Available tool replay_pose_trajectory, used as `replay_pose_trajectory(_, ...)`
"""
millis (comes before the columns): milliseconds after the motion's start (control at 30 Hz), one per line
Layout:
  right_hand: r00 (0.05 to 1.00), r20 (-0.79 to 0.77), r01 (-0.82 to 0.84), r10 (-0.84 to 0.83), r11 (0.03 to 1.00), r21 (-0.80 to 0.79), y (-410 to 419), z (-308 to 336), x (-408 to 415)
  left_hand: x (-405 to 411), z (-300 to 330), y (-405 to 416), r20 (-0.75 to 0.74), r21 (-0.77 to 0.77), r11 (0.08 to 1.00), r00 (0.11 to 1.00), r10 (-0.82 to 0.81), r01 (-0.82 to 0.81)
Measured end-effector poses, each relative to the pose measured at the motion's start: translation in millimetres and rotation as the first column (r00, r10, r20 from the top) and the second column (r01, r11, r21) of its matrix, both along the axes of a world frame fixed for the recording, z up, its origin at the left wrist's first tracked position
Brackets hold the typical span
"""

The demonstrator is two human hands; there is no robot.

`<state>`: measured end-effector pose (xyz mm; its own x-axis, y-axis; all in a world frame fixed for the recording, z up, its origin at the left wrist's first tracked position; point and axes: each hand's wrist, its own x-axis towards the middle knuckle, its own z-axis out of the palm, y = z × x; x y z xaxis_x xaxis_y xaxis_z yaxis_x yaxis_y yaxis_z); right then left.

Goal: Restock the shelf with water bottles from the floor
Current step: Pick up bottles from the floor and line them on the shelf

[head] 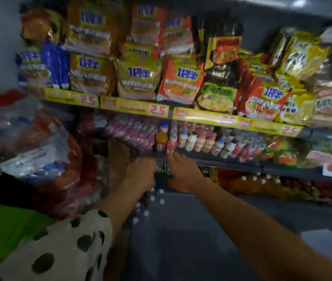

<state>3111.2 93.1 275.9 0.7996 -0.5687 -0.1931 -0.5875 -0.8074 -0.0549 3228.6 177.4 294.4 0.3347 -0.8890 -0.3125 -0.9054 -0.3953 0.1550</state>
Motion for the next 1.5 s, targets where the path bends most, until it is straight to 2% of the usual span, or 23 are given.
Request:
replay_pose_trajectory(133, 0.995, -0.102, 0.026, -0.009, 0.986, 0.165, 20, -122, -12, -19, -116, 16, -0.077, 0.096, 0.995, 0.997, 0.032, -0.024)
replay_pose_trajectory(300, 0.974, -0.211, -0.013, 0.076, 0.959, 0.282, 48, -285, -23, -40, -269, 50, -0.142, 0.202, 0.967, 0.972, 0.185, -0.155)
replay_pose_trajectory(400, 0.958, -0.258, -0.033, 0.125, 0.942, 0.335, 63, -375, -19, -46, -356, 71, -0.222, 0.281, 0.928, 0.925, 0.310, -0.243)
replay_pose_trajectory(500, 0.950, -0.253, -0.084, 0.182, 0.931, 0.355, 68, -457, -3, -43, -432, 83, -0.253, 0.263, 0.913, 0.890, 0.378, -0.313)
replay_pose_trajectory(667, 0.952, -0.194, -0.163, 0.235, 0.930, 0.329, 64, -570, 50, -22, -532, 87, -0.180, 0.328, 0.872, 0.881, 0.436, -0.365)
replay_pose_trajectory(833, 0.964, -0.104, -0.206, 0.244, 0.935, 0.288, 58, -641, 101, -4, -579, 81, -0.148, 0.217, 0.889, 0.887, 0.438, -0.403)
replay_pose_trajectory(1033, 0.944, -0.160, -0.227, 0.288, 0.921, 0.316, 54, -673, 118, 11, -595, 83, -0.138, 0.164, 0.890, 0.883, 0.449, -0.426)
replay_pose_trajectory(1200, 0.914, -0.174, -0.299, 0.367, 0.898, 0.323, 51, -653, 106, 9, -581, 79, -0.143, 0.155, 0.899, 0.891, 0.431, -0.410)
replay_pose_trajectory(1367, 0.916, -0.183, -0.288, 0.358, 0.902, 0.321, 42, -566, 72, 0, -529, 82, -0.132, 0.240, 0.890, 0.896, 0.425, -0.387)
replay_pose_trajectory(1500, 0.914, -0.165, -0.296, 0.371, 0.887, 0.354, 27, -449, 44, -10, -440, 79, -0.126, 0.257, 0.907, 0.919, 0.373, -0.333)
